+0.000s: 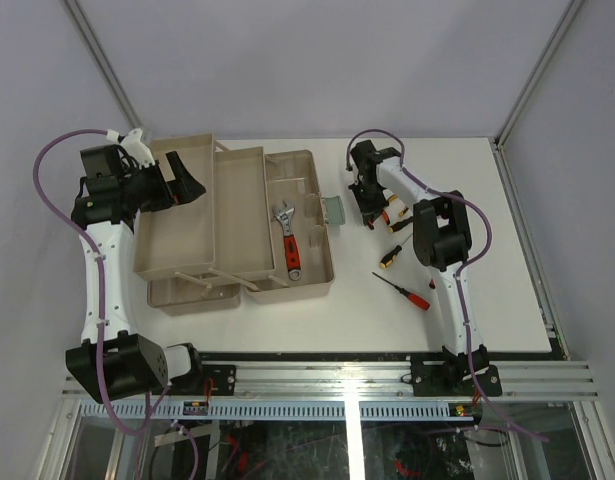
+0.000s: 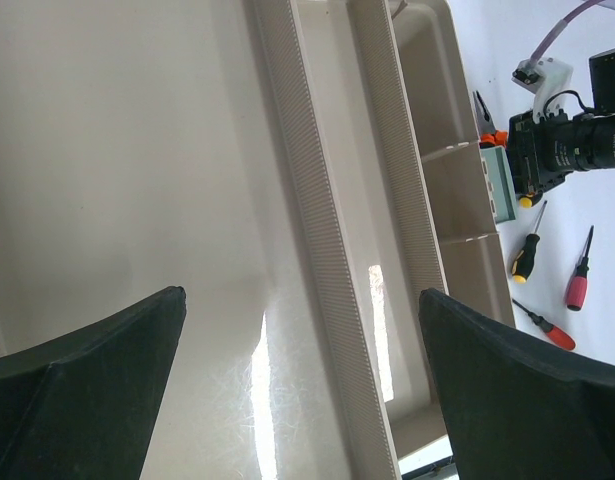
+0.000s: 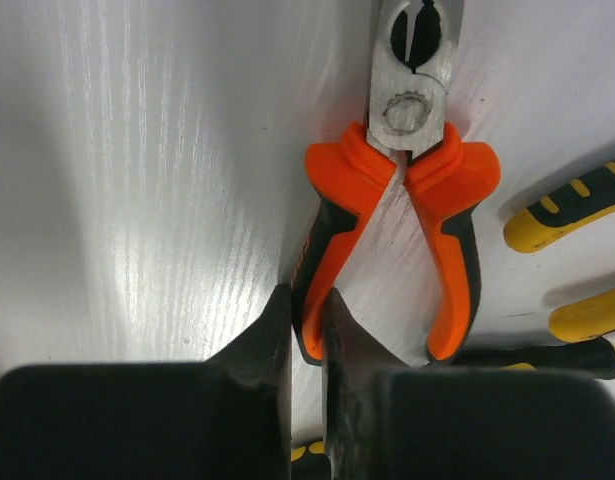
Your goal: Pack the tool kit
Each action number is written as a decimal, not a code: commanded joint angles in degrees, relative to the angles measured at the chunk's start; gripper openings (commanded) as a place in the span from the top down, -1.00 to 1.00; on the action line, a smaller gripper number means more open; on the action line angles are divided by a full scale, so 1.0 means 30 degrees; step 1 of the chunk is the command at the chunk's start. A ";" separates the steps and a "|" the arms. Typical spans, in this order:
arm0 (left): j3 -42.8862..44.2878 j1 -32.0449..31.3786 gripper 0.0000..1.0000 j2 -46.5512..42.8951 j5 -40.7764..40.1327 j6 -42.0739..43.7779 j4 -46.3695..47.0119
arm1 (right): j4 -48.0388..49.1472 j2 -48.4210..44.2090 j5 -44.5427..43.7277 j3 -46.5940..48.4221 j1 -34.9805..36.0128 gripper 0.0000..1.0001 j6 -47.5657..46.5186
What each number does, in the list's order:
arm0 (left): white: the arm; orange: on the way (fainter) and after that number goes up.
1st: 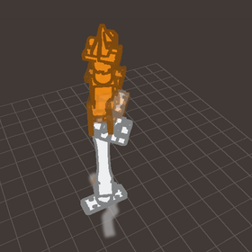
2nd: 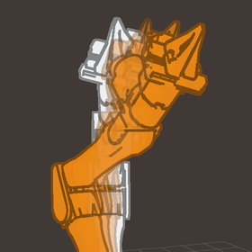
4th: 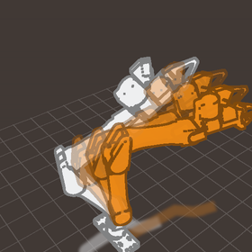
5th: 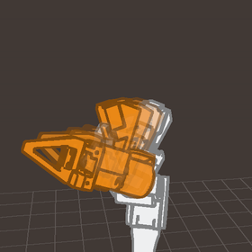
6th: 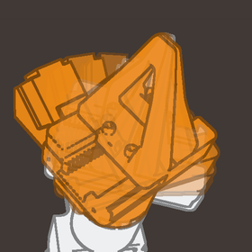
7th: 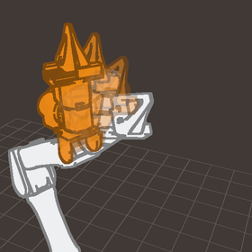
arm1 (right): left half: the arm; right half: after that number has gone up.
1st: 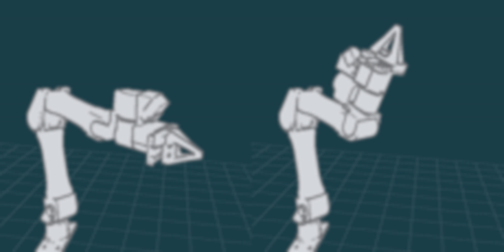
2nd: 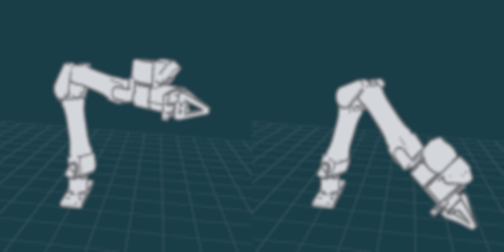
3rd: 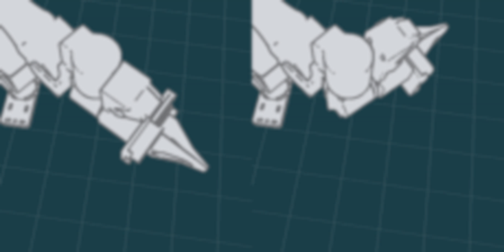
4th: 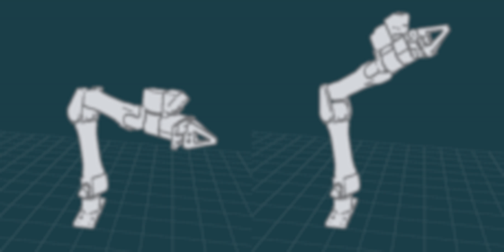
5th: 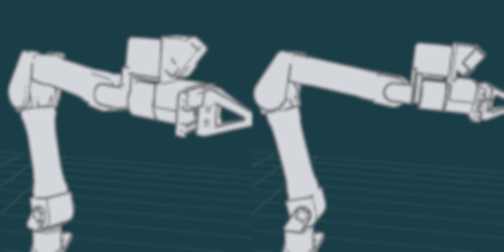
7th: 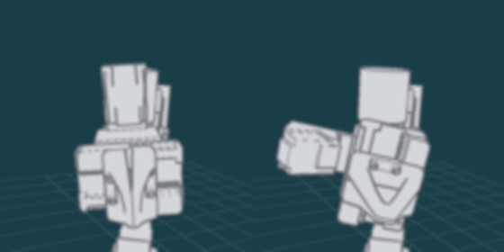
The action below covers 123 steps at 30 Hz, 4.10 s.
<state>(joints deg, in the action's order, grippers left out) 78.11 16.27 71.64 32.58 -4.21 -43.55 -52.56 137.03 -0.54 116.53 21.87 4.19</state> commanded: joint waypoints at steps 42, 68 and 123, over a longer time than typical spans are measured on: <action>-0.0041 0.0062 -1.00 -0.0531 0.0656 -0.0460 0.0225 | 0.2401 -0.3362 0.0657 0.9024 0.8826 1.00 0.8870; -0.0316 0.0074 -1.00 -0.0378 0.0733 -0.0679 0.0565 | 0.6182 -0.1573 0.3529 0.9016 1.0737 1.00 0.9871; -0.0459 0.0081 -1.00 -0.0004 0.0974 -0.0415 0.0559 | 0.1226 -0.4578 -0.6041 0.8469 0.0167 -0.25 0.8389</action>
<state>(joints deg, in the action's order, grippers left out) 76.12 16.27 71.24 33.91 -5.76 -43.59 -35.53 122.13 -10.00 138.28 33.58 27.81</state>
